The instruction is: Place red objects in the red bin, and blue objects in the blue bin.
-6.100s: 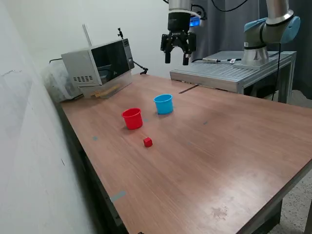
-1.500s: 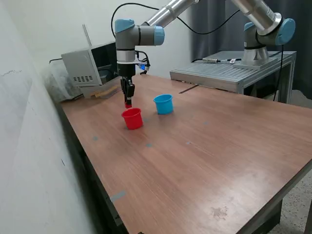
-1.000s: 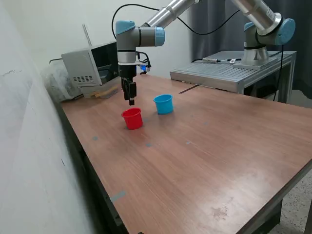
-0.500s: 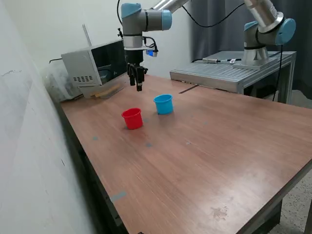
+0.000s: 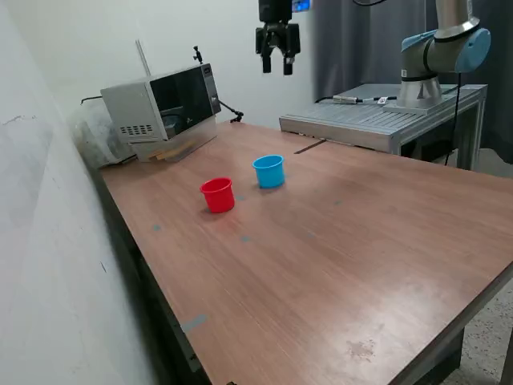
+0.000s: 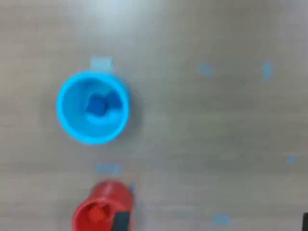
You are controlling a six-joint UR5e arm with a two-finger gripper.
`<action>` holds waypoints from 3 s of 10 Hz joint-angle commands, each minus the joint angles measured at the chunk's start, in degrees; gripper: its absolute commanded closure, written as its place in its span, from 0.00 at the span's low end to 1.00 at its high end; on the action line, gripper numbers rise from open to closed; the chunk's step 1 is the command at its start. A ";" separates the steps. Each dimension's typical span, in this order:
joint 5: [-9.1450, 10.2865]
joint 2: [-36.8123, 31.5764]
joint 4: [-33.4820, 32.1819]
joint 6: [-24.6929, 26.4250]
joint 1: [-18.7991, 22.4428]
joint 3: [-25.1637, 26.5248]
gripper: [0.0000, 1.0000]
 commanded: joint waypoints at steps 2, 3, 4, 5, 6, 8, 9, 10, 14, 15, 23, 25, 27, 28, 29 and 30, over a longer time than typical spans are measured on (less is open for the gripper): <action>-0.22 -10.58 12.29 0.35 4.63 4.07 0.00; -0.22 -12.08 15.63 0.26 4.72 4.77 0.00; -0.22 -13.74 18.01 0.26 5.42 5.48 0.00; -0.22 -16.46 20.38 0.34 5.43 6.53 0.00; -0.13 -18.66 22.15 0.35 5.52 7.06 0.00; 0.04 -21.57 23.92 0.26 6.04 7.85 0.00; -0.04 -22.45 24.01 0.26 7.78 9.07 0.00; 0.04 -22.72 24.27 0.26 8.76 10.56 0.00; 0.31 -24.74 39.37 0.17 8.86 12.95 0.00; 0.31 -25.36 40.00 0.17 8.86 13.91 0.00; 0.13 -25.63 40.18 0.08 7.98 14.62 0.00; 0.13 -25.63 40.18 0.08 7.98 14.62 0.00; 0.13 -25.63 40.18 0.08 7.98 14.62 0.00; 0.13 -25.63 40.18 0.08 7.98 14.62 0.00; 0.13 -25.63 40.18 0.08 7.98 14.62 0.00; 0.13 -25.63 40.18 0.08 7.98 14.62 0.00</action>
